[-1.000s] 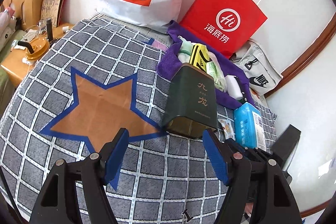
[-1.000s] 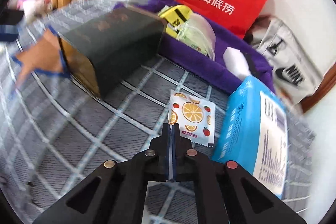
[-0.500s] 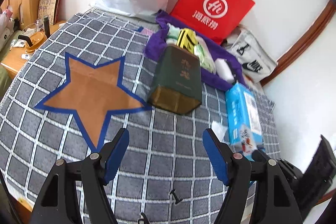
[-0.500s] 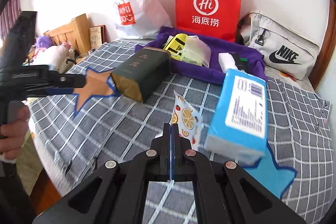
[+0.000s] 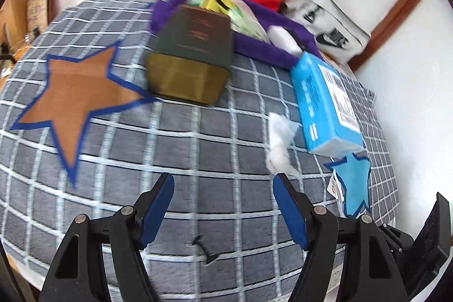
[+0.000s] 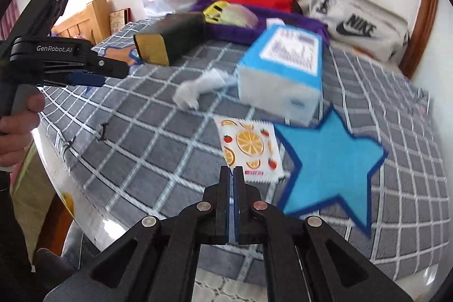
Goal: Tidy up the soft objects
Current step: 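Close the left tool on the tissue while the right tool grasps the candy packet, then lift the tissue with the left tool while the right tool lifts the candy packet toward the towel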
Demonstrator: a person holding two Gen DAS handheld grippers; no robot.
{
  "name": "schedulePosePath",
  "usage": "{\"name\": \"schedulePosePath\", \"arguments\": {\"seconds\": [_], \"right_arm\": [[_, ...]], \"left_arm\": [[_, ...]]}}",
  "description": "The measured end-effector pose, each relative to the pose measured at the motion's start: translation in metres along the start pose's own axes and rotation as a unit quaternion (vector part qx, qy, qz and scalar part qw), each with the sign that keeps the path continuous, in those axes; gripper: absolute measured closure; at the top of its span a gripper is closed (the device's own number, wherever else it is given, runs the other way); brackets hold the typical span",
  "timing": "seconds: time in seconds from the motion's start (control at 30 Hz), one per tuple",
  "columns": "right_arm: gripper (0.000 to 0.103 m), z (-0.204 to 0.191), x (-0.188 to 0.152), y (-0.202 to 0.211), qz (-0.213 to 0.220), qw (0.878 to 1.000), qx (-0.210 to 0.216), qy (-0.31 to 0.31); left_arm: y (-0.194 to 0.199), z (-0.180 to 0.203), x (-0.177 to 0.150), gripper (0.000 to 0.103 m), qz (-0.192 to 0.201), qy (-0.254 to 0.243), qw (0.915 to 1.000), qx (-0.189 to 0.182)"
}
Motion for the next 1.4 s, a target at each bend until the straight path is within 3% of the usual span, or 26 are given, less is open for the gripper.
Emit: {"name": "schedulePosePath", "arguments": {"seconds": [0.07, 0.2, 0.27, 0.47, 0.53, 0.63, 0.73, 0.83, 1.13, 1.27, 1.4], "right_arm": [[0.092, 0.005, -0.006, 0.0, 0.0, 1.0, 0.008, -0.009], [0.051, 0.015, -0.012, 0.003, 0.012, 0.999, 0.029, -0.031], [0.045, 0.02, -0.011, 0.005, 0.022, 0.998, 0.032, -0.04], [0.044, 0.036, -0.009, -0.01, 0.006, 0.996, 0.043, -0.073], [0.044, 0.036, -0.008, -0.016, 0.002, 0.996, 0.047, -0.075], [0.044, 0.035, -0.007, -0.024, -0.004, 0.996, 0.048, -0.071], [0.038, 0.034, -0.005, -0.026, 0.001, 0.996, 0.054, -0.069], [0.035, 0.032, -0.001, -0.029, 0.003, 0.996, 0.057, -0.065], [0.021, 0.017, 0.01, -0.041, 0.009, 0.999, 0.044, -0.026], [0.035, 0.011, 0.01, -0.045, 0.013, 1.0, -0.001, 0.005], [0.053, 0.016, 0.011, -0.044, 0.014, 1.0, -0.004, -0.005]], "left_arm": [[-0.01, 0.009, 0.001, 0.034, -0.006, -0.01, 0.9999, -0.001], [-0.028, 0.027, 0.006, 0.034, -0.011, -0.023, 0.9997, -0.003], [-0.036, 0.036, 0.008, 0.034, -0.015, -0.034, 0.9993, -0.007], [-0.065, 0.059, 0.012, 0.037, -0.034, -0.081, 0.996, 0.019], [-0.074, 0.059, 0.012, 0.049, -0.043, -0.085, 0.9947, 0.037], [-0.076, 0.059, 0.014, 0.063, -0.026, -0.098, 0.993, 0.06], [-0.075, 0.054, 0.018, 0.081, -0.029, -0.099, 0.9916, 0.078], [-0.07, 0.043, 0.022, 0.084, -0.03, -0.073, 0.9952, 0.058], [-0.049, 0.012, 0.021, 0.084, -0.017, -0.041, 0.9972, 0.061], [-0.038, -0.004, 0.018, 0.084, -0.01, -0.025, 0.9978, 0.06], [-0.028, -0.016, 0.014, 0.084, -0.002, -0.006, 0.9988, 0.049]]}}
Point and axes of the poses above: each gripper's, at about its wrist camera, not at the fingertips, and y roughly against the way its jaws point, z to its right, x to its top, the point moved 6 cm from there along -y, roughly the way its jaws point, and after that the axes turned 10 degrees about -x, right-handed, at the moved point
